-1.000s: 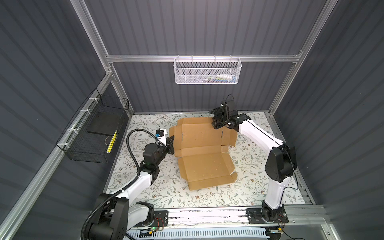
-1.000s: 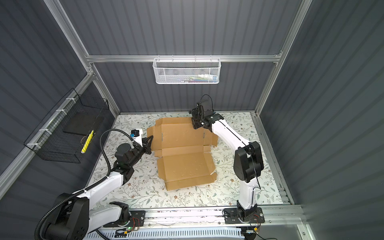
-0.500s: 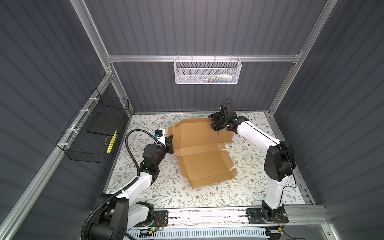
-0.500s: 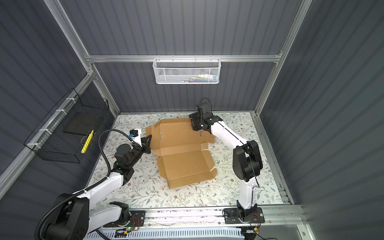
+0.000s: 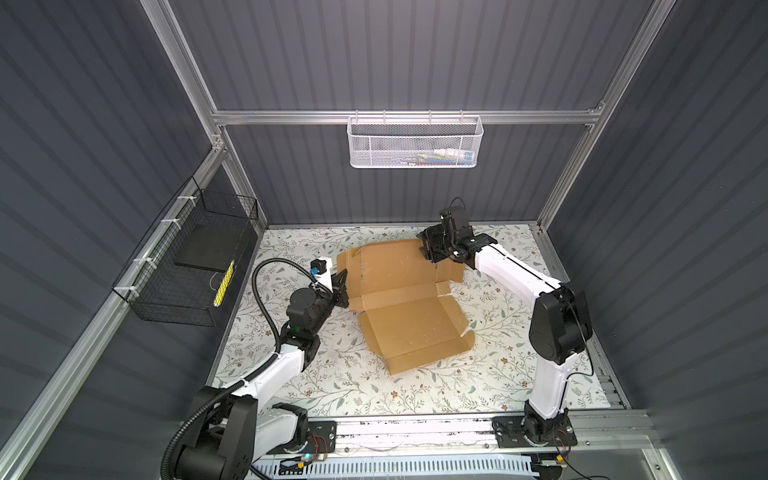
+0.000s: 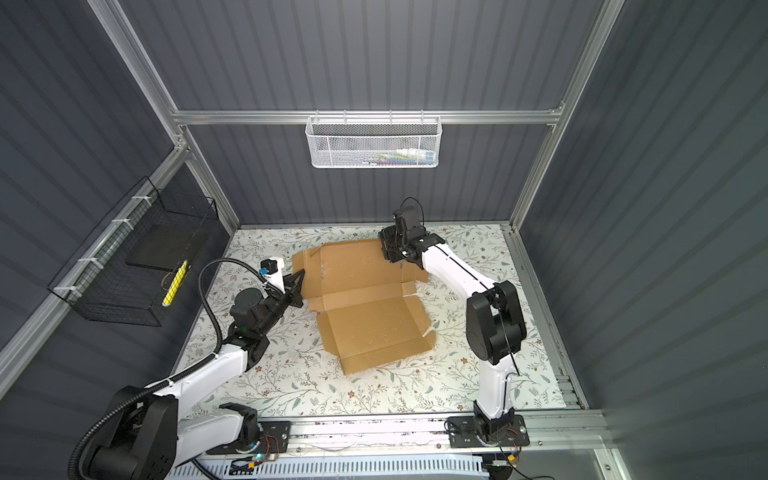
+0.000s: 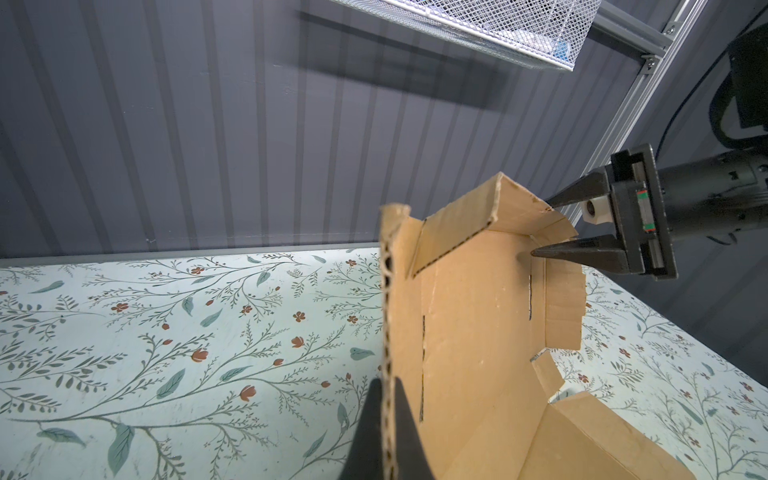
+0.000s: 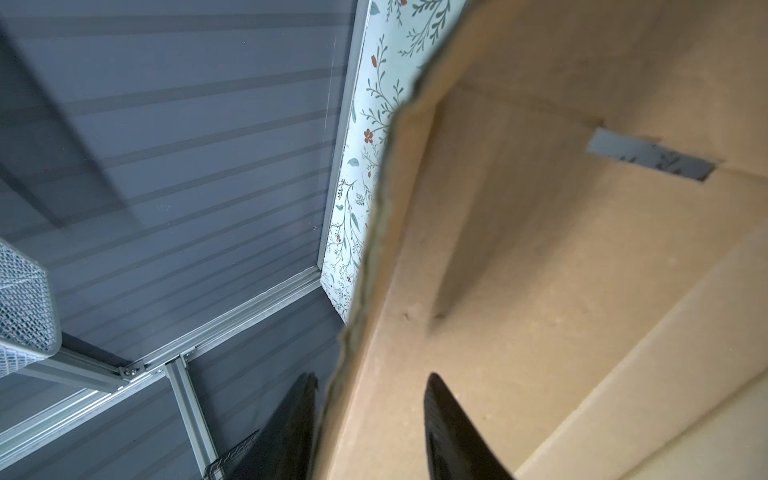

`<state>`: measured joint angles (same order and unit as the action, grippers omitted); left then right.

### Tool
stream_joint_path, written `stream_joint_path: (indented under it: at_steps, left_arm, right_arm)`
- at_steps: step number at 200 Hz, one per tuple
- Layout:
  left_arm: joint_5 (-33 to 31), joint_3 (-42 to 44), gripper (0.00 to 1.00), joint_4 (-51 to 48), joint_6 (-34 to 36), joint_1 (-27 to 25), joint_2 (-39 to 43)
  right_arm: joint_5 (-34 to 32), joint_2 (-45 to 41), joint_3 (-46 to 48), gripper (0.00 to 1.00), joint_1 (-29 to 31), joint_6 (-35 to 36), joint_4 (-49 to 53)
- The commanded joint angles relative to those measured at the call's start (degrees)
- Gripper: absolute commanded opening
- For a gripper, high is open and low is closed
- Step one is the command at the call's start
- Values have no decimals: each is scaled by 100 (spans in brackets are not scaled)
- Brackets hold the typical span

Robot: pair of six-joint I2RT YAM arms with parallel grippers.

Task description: Fold the paper box

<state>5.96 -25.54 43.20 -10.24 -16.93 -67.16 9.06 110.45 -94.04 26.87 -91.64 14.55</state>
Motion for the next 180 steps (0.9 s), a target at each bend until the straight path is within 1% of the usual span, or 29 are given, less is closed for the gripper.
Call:
stream_joint_path:
  at_steps: [1, 25, 67, 101, 130, 180]
  left_arm:
    - [-16, -39, 0, 365, -151, -64, 111]
    - [-12, -8, 0, 343, -189, -83, 157]
    - [-42, 5, 0, 243, -188, -91, 255]
    - [-46, 10, 0, 180, -191, -99, 255]
    - [-49, 40, 0, 156, -215, -100, 247]
    - [-59, 119, 0, 64, -266, -100, 314]
  right_arm:
    - [61, -78, 61, 41, 57, -60, -53]
    - [87, -20, 52, 38, 71, -88, -106]
    - [113, 55, 52, 26, 83, -118, -212]
    - [114, 59, 96, 20, 84, -119, -320]
    - [121, 46, 188, 16, 82, -140, -485]
    - [157, 33, 384, 13, 85, -264, -850]
